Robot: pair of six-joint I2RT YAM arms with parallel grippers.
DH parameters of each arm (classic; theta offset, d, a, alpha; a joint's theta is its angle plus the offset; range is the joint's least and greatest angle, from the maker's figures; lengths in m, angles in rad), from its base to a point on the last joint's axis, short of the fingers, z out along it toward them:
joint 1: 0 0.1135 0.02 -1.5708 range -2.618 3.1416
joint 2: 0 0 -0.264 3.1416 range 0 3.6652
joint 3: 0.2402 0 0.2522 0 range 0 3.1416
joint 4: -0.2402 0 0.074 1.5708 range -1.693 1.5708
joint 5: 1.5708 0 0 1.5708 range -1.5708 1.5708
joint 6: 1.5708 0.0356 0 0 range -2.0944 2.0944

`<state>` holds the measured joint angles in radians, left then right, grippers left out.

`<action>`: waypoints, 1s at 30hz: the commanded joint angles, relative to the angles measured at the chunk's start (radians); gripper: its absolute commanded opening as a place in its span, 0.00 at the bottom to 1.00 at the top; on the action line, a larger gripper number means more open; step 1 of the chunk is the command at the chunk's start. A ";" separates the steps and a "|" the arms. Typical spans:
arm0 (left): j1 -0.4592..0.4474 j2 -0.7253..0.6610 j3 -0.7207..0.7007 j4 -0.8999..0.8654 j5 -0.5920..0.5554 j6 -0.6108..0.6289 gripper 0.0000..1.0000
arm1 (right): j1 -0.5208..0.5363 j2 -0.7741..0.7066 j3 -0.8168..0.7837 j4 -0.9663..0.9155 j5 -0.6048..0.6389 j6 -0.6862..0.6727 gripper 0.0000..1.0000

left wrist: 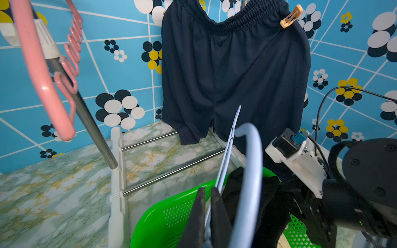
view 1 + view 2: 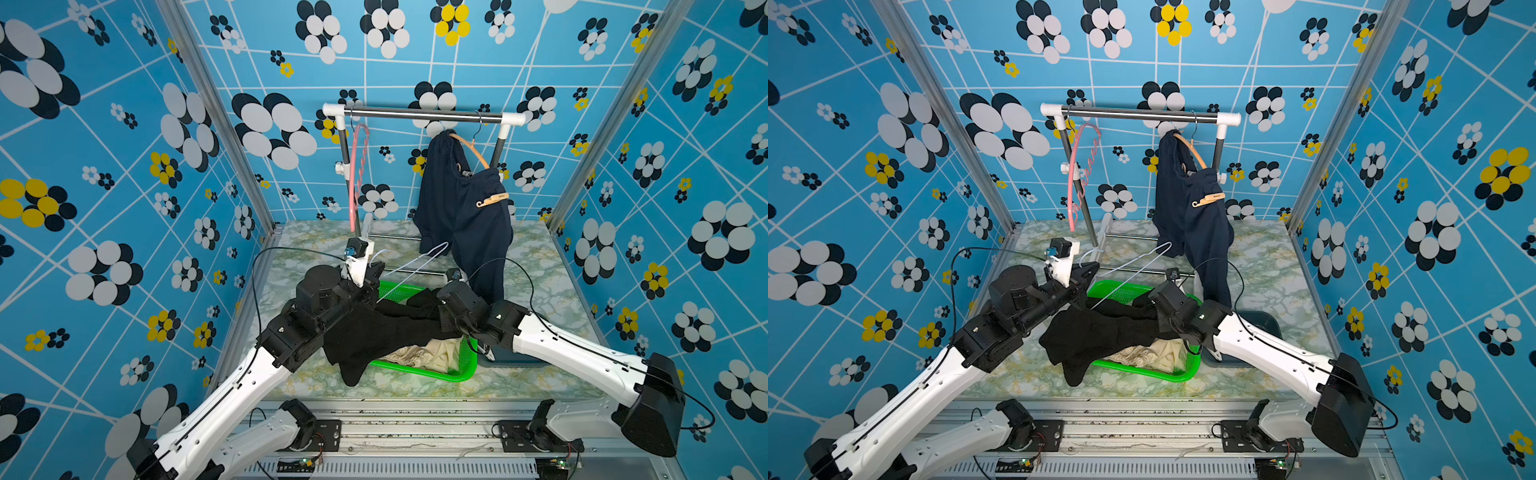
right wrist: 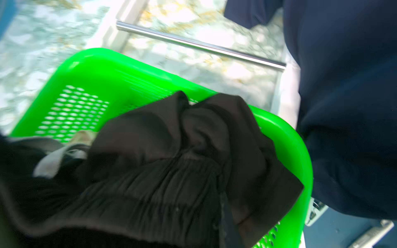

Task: Remove the clothespins securing shorts to the hanger
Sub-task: Remove the shorts from the hanger.

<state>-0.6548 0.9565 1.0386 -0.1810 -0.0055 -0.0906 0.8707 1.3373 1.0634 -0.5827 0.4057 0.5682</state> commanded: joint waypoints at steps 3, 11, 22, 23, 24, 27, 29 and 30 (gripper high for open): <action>-0.017 0.055 0.053 -0.023 0.047 -0.001 0.00 | -0.060 -0.036 -0.062 0.027 -0.008 0.069 0.00; -0.056 0.144 0.065 -0.032 0.014 0.030 0.00 | -0.088 -0.066 -0.103 0.131 -0.125 0.038 0.17; -0.074 0.227 0.114 -0.024 -0.004 0.023 0.00 | -0.087 -0.239 -0.182 0.501 -0.322 -0.074 0.36; -0.075 0.233 0.122 -0.030 -0.003 0.018 0.00 | -0.087 -0.249 -0.197 0.555 -0.337 -0.082 0.37; -0.076 0.239 0.129 -0.034 -0.002 0.014 0.00 | -0.087 -0.254 -0.207 0.594 -0.348 -0.089 0.38; -0.079 0.248 0.145 -0.047 0.006 0.015 0.00 | -0.087 -0.260 -0.201 0.657 -0.369 -0.110 0.43; -0.079 0.250 0.145 -0.049 0.006 0.026 0.00 | -0.087 -0.256 -0.164 0.636 -0.367 -0.121 0.49; -0.080 0.250 0.144 -0.050 0.005 0.029 0.00 | -0.087 -0.253 -0.148 0.615 -0.365 -0.126 0.53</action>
<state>-0.7258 1.2045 1.1477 -0.2218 0.0002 -0.0662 0.7864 1.0931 0.8696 -0.0334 0.0704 0.4797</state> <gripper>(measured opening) 0.079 0.506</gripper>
